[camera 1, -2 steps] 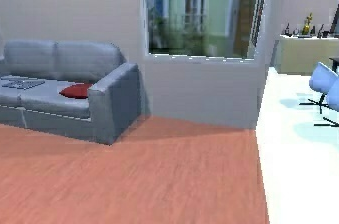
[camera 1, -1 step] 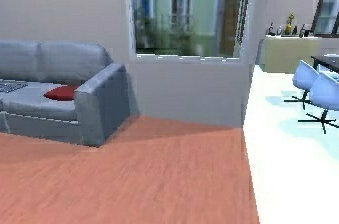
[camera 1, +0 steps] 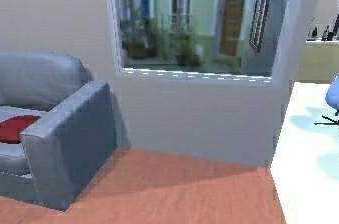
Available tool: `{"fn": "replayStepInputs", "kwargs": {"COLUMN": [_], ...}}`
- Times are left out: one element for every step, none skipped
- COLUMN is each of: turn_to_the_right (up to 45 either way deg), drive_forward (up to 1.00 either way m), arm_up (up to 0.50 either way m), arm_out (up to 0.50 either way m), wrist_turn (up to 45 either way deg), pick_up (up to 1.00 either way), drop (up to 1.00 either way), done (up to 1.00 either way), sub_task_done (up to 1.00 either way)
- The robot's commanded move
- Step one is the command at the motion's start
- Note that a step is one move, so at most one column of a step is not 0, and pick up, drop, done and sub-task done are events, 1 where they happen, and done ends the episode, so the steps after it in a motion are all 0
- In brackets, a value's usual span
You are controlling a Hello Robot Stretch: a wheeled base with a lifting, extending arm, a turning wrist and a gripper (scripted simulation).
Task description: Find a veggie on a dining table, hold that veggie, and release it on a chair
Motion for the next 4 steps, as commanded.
{"fn": "replayStepInputs", "kwargs": {"turn_to_the_right": [45.0,6.0,0.0,18.0], "drive_forward": [0.0,0.0,0.45,0.0], "arm_up": [0.0,0.0,0.0,0.0], "arm_out": [0.0,0.0,0.0,0.0], "wrist_turn": [0.0,0.0,0.0,0.0], "pick_up": [0.0,0.0,0.0,0.0], "drop": [0.0,0.0,0.0,0.0], "done": [0.0,0.0,0.0,0.0], "sub_task_done": [0.0,0.0,0.0,0.0]}}
